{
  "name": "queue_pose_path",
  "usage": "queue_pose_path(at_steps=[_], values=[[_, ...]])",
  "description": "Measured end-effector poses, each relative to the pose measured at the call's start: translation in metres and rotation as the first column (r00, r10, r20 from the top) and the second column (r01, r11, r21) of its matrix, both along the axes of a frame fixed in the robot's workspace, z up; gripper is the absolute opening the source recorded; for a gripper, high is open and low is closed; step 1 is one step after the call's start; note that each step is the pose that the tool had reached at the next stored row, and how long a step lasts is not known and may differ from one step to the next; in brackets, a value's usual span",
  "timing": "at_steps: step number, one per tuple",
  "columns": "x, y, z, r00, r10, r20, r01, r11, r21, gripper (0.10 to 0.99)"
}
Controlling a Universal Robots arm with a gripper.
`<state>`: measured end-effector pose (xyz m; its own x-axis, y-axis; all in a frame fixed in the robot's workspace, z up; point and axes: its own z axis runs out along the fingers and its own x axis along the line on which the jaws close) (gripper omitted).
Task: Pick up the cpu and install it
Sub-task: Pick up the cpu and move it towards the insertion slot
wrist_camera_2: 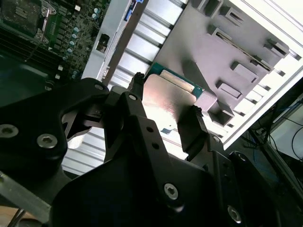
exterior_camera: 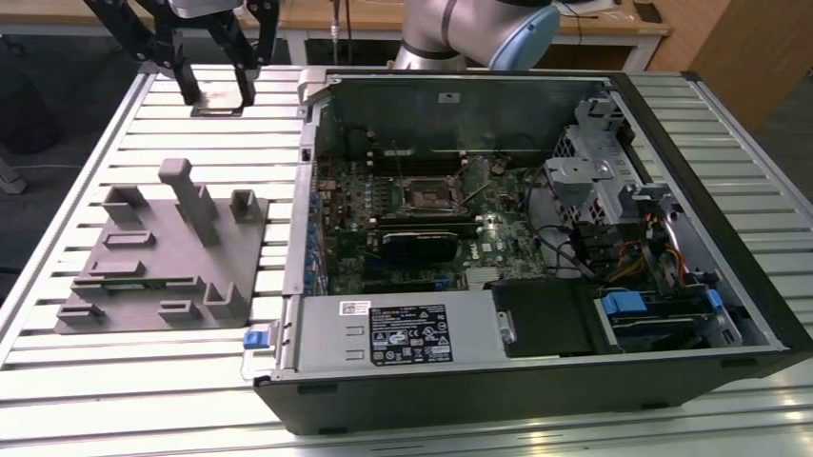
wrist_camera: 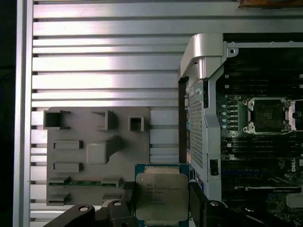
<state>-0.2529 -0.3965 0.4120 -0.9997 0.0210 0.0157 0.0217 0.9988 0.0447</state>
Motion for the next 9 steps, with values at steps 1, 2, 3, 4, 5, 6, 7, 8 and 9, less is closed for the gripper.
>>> queue_pose_path(at_steps=[1,2,3,4,5,6,7,8,9], values=[[0.0016,0.0,-0.0001,1.0,0.0,-0.0001,0.0,1.0,0.0,0.541],[0.0032,0.0001,-0.0002,1.0,0.0,0.0,0.0,1.0,0.0,0.541],[0.0047,0.0001,-0.0003,1.0,0.0,0.0,0.0,1.0,0.0,0.541],[0.0062,0.0002,-0.0004,1.0,0.0,0.0001,0.0,1.0,0.0,0.541],[0.008,0.0002,-0.0006,1.0,0.0,0.0,0.0,1.0,0.0,0.541],[0.01,0.0003,-0.0007,1.0,0.0,0.0,0.0,1.0,0.0,0.541],[0.0123,0.0005,-0.0008,1.0,0.0,0.0,0.0,1.0,0.0,0.541],[0.0148,0.0007,-0.0009,1.0,0.0,0.0,0.0,1.0,0.0,0.541],[0.0172,0.0008,-0.001,1.0,0.0,-0.0001,0.0,1.0,0.0,0.541]])
